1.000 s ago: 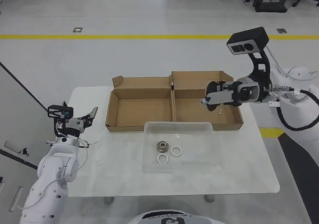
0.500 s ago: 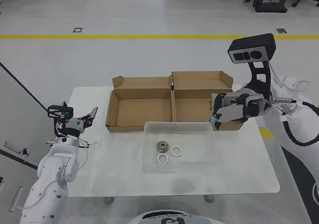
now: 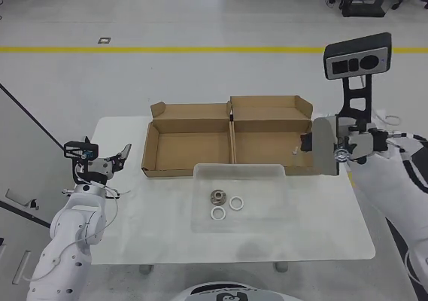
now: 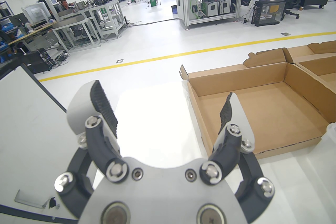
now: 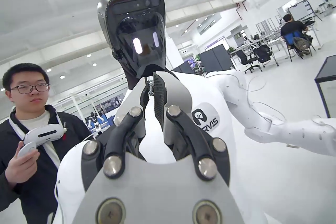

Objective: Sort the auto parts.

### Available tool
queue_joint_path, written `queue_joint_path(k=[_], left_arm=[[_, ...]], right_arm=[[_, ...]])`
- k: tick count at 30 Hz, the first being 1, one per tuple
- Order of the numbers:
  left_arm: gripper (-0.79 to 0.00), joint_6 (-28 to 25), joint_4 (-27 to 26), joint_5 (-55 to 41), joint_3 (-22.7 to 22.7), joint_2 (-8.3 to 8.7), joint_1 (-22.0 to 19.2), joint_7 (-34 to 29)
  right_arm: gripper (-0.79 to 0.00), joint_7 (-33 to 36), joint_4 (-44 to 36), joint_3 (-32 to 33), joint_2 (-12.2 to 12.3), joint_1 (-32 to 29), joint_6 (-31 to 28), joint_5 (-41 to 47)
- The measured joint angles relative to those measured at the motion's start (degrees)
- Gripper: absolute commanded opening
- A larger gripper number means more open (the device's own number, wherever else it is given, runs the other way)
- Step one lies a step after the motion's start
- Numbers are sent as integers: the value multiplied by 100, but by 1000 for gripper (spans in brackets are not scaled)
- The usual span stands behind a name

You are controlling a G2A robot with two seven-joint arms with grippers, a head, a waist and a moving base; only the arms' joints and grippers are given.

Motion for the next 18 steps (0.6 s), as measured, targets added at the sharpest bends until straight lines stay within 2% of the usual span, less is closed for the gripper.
queue_joint_path(k=[6,13,18], left_arm=[[0,0,0,0,0,0,0,0],[0,0,0,0,0,0,0,0],[0,0,0,0,0,0,0,0]], right_arm=[[-785,-78,-15,20,6,-28,81,-103],[-785,-515,-164,303,25,-258,720,-1217],[-785,-564,-247,350,-33,-376,799,-1189]])
